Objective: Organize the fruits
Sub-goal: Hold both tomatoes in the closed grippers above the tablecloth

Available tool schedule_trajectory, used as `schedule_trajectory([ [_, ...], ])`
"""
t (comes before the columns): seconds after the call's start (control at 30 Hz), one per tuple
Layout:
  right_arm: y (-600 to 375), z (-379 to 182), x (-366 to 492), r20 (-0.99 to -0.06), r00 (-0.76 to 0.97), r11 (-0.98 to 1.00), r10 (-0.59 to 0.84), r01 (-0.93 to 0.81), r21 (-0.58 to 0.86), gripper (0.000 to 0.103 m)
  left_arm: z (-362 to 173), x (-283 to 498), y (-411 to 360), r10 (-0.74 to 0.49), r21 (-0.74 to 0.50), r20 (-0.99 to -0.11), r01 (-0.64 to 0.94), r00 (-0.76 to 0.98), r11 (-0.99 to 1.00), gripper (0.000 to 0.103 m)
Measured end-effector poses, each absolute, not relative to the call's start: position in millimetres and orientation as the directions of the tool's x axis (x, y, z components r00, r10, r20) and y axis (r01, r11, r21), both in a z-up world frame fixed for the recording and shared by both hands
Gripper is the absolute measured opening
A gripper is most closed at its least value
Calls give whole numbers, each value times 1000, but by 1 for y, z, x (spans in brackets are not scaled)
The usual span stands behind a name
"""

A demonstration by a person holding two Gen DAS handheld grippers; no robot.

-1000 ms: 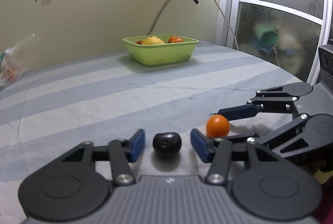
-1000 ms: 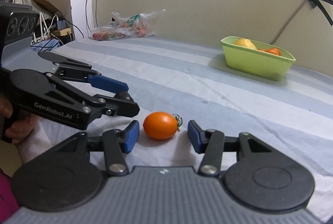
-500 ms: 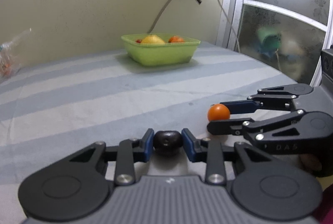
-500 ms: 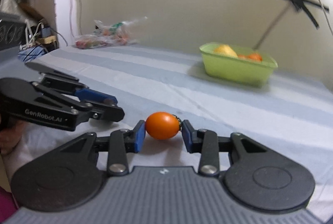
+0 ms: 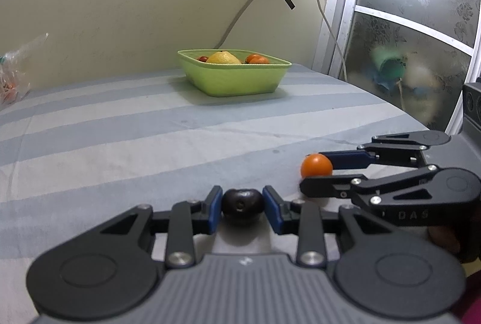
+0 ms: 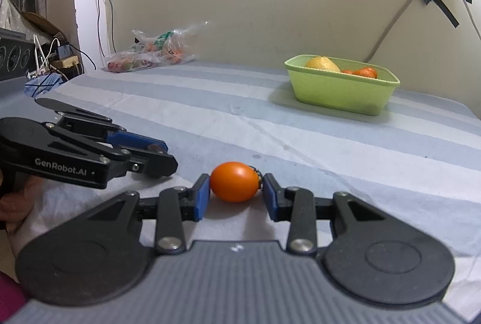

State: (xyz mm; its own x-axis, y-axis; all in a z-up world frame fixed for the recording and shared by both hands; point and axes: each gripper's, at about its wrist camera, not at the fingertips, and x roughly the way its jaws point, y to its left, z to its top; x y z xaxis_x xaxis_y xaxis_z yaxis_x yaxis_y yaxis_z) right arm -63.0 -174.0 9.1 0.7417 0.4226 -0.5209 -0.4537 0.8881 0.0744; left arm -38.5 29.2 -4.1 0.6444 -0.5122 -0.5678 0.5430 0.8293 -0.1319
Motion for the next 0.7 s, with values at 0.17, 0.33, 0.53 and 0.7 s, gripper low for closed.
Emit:
schedule_trajectory([
  [0.17,-174,9,-63,-520,742,888,423,-453,75,41,-4,-38,31,-514,-140,-565,539,645,830,30],
  [0.33,-175,8,-62,-518,744,890,421,-449,79,41,-4,-38,33,-516,-147,-563,536,646,831,30],
  [0.53,-176,8,-61,-518,745,892,419,-444,84,41,-4,-38,34,-517,-150,-563,535,645,831,30],
  [0.7,-177,7,-60,-517,745,892,421,-442,89,41,-4,-38,34,-517,-150,-562,536,645,831,30],
])
